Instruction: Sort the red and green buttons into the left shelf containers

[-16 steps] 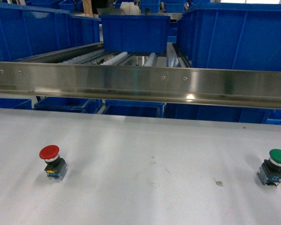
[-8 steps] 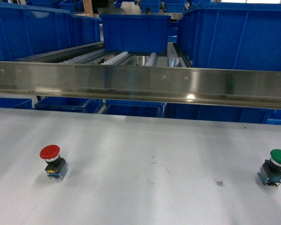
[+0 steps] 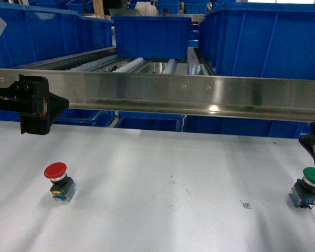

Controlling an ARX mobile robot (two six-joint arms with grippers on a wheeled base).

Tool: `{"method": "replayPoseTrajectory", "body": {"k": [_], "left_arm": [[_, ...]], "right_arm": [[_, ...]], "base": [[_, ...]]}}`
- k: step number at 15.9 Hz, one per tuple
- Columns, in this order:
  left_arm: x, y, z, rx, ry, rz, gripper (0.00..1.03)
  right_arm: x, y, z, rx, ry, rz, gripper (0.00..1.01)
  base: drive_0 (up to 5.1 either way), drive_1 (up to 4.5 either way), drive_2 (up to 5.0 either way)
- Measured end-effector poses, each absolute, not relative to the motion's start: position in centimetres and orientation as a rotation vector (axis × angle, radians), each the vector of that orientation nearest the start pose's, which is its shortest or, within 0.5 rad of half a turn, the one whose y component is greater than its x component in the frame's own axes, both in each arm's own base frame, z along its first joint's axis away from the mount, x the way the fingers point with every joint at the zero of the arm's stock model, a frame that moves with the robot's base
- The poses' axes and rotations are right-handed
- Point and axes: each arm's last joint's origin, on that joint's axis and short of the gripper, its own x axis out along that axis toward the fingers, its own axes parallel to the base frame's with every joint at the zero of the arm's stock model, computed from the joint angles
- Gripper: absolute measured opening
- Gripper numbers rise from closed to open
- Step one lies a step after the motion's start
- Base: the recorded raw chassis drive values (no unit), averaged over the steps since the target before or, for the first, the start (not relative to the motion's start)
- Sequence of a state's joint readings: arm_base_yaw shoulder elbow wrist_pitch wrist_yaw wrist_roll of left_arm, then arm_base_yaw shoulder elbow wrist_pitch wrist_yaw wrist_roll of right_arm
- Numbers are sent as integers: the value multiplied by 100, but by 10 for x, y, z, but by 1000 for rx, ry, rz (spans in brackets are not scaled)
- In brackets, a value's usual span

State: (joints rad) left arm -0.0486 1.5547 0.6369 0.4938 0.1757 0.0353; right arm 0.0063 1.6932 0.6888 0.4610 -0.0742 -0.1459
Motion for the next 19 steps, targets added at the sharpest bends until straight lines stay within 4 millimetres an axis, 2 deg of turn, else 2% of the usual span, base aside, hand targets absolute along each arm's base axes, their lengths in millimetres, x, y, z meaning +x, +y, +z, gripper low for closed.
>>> {"method": "replayPoseTrajectory", "body": {"k": [2,5,7,10,17,19], "left_arm": [[299,-19,170,7,420,-226,98],[299,-19,170,7,419,-228,98],[299,-19,170,7,419,-226,98],[299,-19,170,8,419,-227,98],[299,-19,170,8,420,-227,98],[299,-19,170,8,419,-227,98]], "right_arm": [[315,4,139,-128,538,119,98],[314,4,126,-134,583,105,98],[323,8,123,-137,601,111,98],[348,13,120,-138,632,106,98],[384,11,82,-111,809,53,98],[387,9,74,-111,838,32,98]], "base": [[0,0,0],[0,0,0],[0,0,0],[0,0,0],[0,0,0],[0,0,0]]}}
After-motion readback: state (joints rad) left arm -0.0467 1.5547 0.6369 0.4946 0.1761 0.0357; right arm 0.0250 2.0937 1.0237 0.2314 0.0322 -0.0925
